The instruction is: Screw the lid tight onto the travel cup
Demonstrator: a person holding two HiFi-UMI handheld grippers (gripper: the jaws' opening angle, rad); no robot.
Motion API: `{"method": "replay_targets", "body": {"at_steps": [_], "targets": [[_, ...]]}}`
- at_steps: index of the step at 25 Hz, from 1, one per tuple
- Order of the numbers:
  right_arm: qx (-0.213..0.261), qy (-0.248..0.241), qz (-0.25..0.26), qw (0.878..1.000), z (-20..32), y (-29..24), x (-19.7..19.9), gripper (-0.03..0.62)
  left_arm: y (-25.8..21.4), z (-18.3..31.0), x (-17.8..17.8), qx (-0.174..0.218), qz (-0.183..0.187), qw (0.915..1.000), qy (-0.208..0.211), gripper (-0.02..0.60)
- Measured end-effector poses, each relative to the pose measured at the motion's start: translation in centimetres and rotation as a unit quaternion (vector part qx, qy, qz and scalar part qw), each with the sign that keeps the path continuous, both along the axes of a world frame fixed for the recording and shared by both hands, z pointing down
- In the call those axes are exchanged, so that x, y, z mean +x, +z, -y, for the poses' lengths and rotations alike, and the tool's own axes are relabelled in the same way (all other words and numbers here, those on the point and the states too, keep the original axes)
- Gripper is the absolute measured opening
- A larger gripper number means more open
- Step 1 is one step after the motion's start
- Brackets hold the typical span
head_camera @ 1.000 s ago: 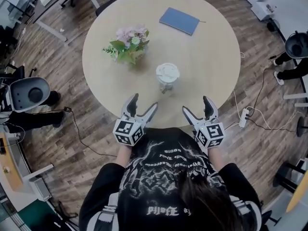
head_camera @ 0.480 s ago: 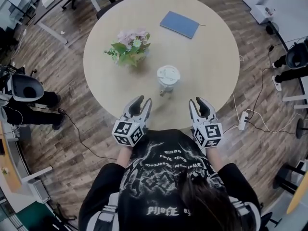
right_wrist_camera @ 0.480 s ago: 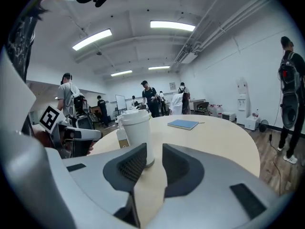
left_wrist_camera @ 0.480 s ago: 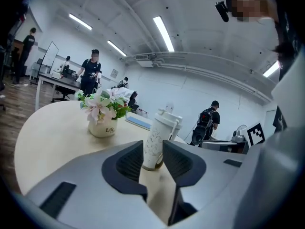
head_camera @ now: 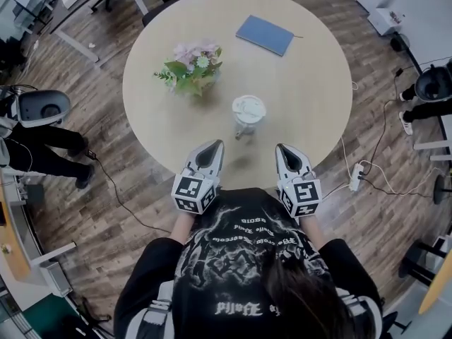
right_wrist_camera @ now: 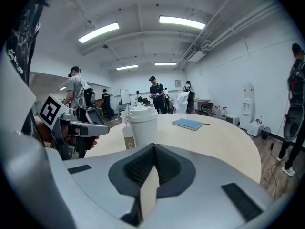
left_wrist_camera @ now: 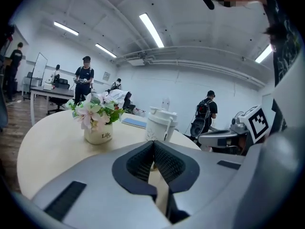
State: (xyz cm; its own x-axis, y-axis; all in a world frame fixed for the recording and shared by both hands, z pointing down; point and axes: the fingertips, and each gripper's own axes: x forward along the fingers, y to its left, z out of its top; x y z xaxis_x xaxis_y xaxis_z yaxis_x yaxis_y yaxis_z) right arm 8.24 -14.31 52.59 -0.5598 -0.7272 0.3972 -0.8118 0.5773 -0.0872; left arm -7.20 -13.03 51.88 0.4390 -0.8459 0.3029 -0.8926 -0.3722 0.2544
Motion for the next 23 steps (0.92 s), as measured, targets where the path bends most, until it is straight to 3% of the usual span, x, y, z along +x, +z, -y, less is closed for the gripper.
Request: {"method": "replay_targets", "body": {"at_steps": [4, 10, 16, 23], "targets": [[0.005, -0.004, -0.009, 1.000, 0.0, 0.0, -0.1, 0.006, 0.2, -0.2, 0.6, 0.002, 0.028, 0.9995, 0.016, 0.021], [0.003, -0.011, -0.016, 1.000, -0.3, -0.1, -0.4, 0.006, 0.0, -0.1, 0.7, -0.001, 0.013, 0.9998, 0.013, 0.021], [0.007, -0.011, -0.018, 1.000, -0.3, -0.2, -0.2, 0.006, 0.0, -0.1, 1.4, 0.000, 0.033, 0.9991, 0.028, 0.021], [0.004, -0.016, -0.031, 0.999, -0.5, 0.3, 0.2, 0.006, 0.1, 0.1, 1.4, 0.001, 0.023, 0.9996, 0.014, 0.021]]}}
